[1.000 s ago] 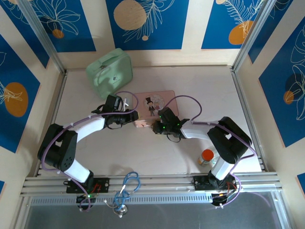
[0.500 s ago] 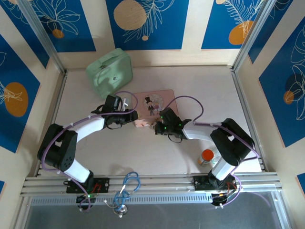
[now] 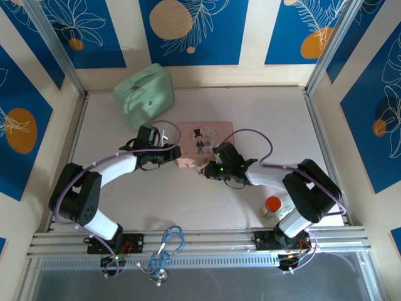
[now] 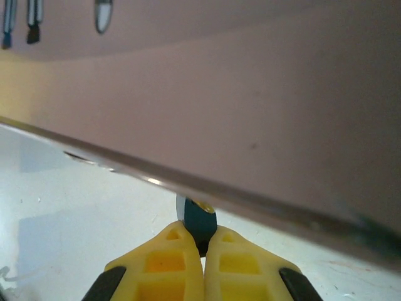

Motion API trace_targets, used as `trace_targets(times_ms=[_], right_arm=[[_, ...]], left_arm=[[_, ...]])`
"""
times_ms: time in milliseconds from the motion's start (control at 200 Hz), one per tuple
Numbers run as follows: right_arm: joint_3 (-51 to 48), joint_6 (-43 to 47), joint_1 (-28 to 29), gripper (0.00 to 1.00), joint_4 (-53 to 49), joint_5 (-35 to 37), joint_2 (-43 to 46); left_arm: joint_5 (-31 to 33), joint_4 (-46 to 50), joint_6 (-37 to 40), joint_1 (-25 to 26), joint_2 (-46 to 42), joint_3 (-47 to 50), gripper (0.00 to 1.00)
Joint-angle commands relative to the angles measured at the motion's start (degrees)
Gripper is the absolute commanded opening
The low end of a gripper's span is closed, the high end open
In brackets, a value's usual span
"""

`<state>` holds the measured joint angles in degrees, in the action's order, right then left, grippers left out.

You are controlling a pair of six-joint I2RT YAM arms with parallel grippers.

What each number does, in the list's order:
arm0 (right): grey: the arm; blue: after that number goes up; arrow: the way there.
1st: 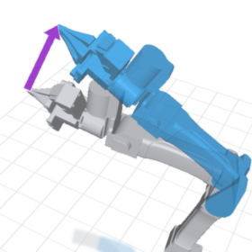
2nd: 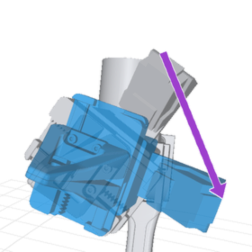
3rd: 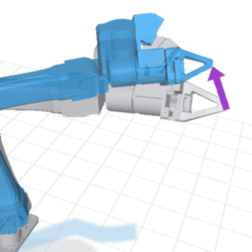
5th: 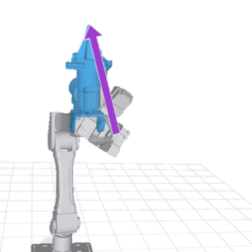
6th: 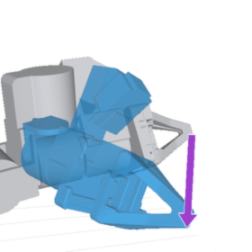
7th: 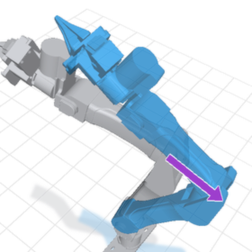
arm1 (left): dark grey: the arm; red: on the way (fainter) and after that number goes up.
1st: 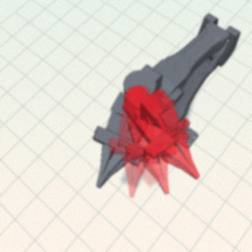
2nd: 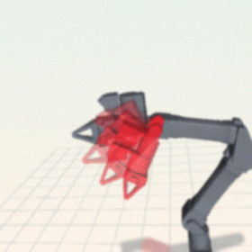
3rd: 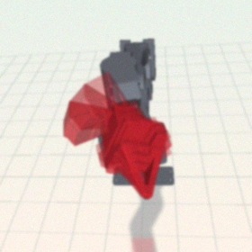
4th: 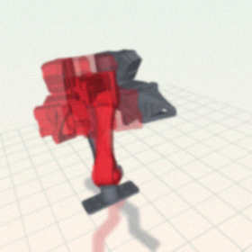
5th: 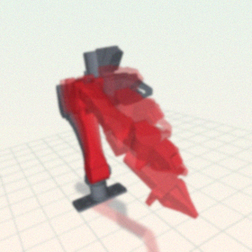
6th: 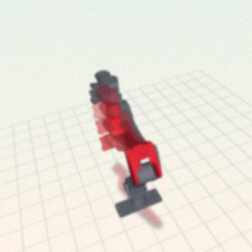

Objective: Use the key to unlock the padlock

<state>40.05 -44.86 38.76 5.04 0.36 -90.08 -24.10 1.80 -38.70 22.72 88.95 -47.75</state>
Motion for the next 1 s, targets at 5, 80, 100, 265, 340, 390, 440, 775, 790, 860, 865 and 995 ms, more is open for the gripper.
trace_targets(times_ms=[5,80,100,265,340,390,440,775,790,860,865,995], right_arm=[[-2.7,-2.5,-1.3,0.00,-0.6,-2.8,0.8],[-3.7,-2.7,-1.5,0.00,0.8,-3.0,1.2],[-4.0,-2.8,-1.6,0.00,1.2,-3.1,1.1],[-5.9,-3.9,-2.9,0.00,4.5,-3.8,1.1],[-5.8,-4.3,-3.3,0.00,4.3,-3.8,1.1],[-5.9,-4.5,-3.7,0.00,4.4,-3.9,1.0],[-6.0,-4.7,-4.1,0.00,4.8,-4.0,0.9],[-2.7,-1.7,-5.7,0.00,4.9,-10.2,-4.5],[-2.6,-1.7,-5.7,0.00,4.8,-10.2,-4.7],[-2.3,-1.5,-5.4,0.00,4.5,-9.9,-4.9],[-2.3,-1.5,-5.3,0.00,4.5,-9.9,-4.9],[-2.6,-1.5,-5.1,0.00,3.6,-9.1,-3.7]], left_arm=[[1.7,-0.3,-0.7,-1.6,0.1,1.4,0.39],[0.5,-1.8,-1.3,-1.6,0.1,1.7,0.43],[0.2,-2.2,-1.4,-1.5,0.1,1.7,0.44],[-0.5,-2.7,-1.6,-1.5,-0.2,1.5,0.48],[-0.7,-2.9,-1.7,-1.5,-0.2,1.5,0.49],[-0.5,-2.8,-1.8,-1.5,0.0,1.4,0.48],[-0.3,-2.3,-1.7,-1.5,0.1,1.3,0.47],[-0.4,-3.1,-2.9,-1.5,-1.5,2.1,0.49],[-0.5,-3.3,-3.0,-1.5,-1.6,1.9,0.49],[-0.6,-3.3,-3.1,-1.5,-2.2,0.3,0.53],[-0.5,-3.3,-3.1,-1.5,-2.2,0.2,0.54],[-0.9,-2.6,-2.9,-1.3,0.2,-3.8,0.57]])
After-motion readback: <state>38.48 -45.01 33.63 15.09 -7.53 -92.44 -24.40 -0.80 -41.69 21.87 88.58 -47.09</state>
